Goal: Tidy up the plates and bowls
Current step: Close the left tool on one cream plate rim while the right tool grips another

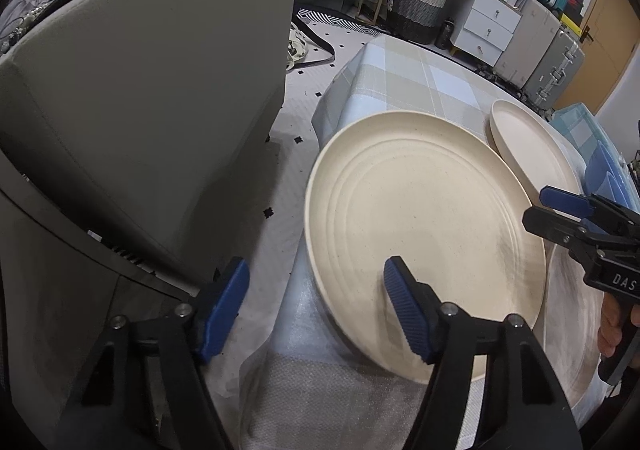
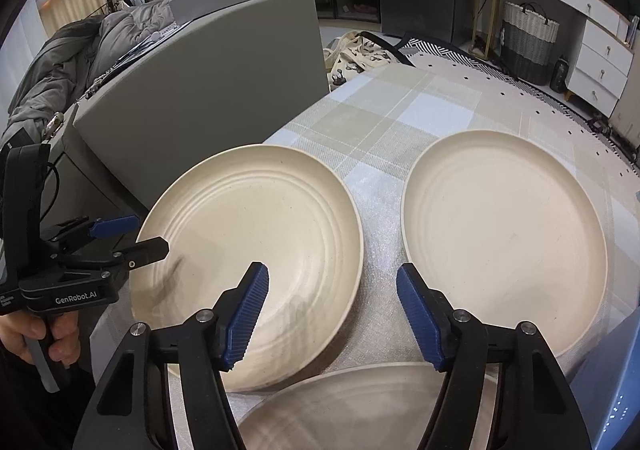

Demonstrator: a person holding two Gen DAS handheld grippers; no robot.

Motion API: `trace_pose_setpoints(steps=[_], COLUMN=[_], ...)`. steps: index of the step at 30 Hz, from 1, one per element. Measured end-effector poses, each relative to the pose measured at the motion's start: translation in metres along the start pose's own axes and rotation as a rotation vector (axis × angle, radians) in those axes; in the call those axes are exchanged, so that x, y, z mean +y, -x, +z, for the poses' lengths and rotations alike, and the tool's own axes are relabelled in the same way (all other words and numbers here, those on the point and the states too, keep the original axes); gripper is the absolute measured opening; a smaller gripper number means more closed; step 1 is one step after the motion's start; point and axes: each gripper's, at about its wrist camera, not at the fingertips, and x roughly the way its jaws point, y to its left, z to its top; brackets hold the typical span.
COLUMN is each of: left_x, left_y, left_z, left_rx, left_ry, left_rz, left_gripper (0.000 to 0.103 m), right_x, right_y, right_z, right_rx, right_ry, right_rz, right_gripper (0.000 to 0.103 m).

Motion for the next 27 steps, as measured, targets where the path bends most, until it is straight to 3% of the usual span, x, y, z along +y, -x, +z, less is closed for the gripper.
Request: trace_pose_setpoints(steps=[8,19,27], left_x=[-0.001,-0.008,-0.011], left_y=[-0.004,-0.004,-0.003], left_z=[-0.002,0.0,0.001], left_rx=[0.026,0.033,0.019], left_ry=[-0.002,-0.016,-0.025], left_rz=[-0.007,-0.011,0.009], left_gripper=[0.054,0.019,0.017], right_x=[0.0,0.003,0.005], right_y=[-0.014,-0.021,-0.021], right_z=[-0.002,-0.006,-0.007], right_rx=[0.037,0.059,0.05], right_ry=[0.001,0.021,0.039], right_rz=[-0.001,-0.024,-0.061], right_gripper=[0.054,0.028,0.02])
